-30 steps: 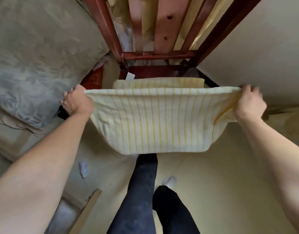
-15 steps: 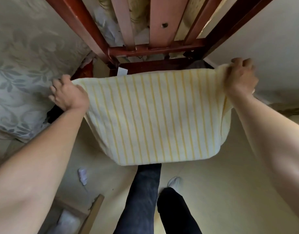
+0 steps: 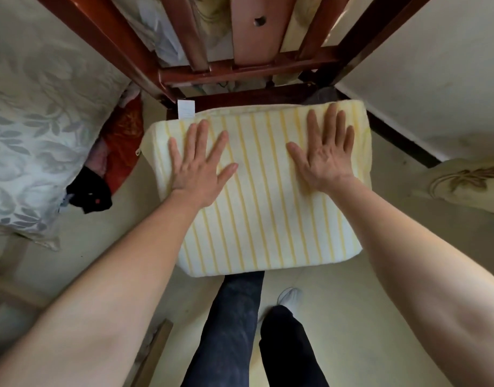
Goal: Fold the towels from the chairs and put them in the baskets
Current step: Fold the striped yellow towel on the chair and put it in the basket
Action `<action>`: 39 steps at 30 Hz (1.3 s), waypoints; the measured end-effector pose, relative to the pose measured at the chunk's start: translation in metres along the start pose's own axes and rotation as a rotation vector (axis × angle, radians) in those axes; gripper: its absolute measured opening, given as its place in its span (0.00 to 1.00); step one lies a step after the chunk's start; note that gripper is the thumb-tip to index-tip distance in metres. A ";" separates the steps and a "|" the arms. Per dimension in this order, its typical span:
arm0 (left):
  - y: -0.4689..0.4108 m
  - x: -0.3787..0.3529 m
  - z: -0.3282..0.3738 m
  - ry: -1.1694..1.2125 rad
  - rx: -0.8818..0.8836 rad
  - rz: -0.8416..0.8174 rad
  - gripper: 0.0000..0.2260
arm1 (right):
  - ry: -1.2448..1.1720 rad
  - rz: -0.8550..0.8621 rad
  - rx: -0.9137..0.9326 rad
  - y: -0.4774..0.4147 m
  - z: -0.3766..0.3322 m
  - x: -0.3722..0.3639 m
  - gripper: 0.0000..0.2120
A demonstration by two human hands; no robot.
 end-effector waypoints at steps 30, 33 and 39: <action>-0.095 0.089 0.169 -0.099 -0.067 0.133 0.43 | -2.004 0.399 -1.397 0.137 0.199 -0.124 0.23; -0.091 0.087 0.163 -0.085 0.003 0.094 0.42 | -1.940 0.140 -1.279 0.133 0.209 -0.122 0.25; -0.059 0.088 0.211 -0.130 0.021 0.355 0.25 | -1.606 0.275 -1.206 0.118 0.234 -0.112 0.24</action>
Point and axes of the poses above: each hand's wrist, its own y-axis away from the middle knuckle, its own x-axis out of the back of the hand, z = x × y, the point moved 5 cm from there along -y, towards the middle knuckle, and after that the axes turned 5 degrees about -y, right-handed, at the moved point
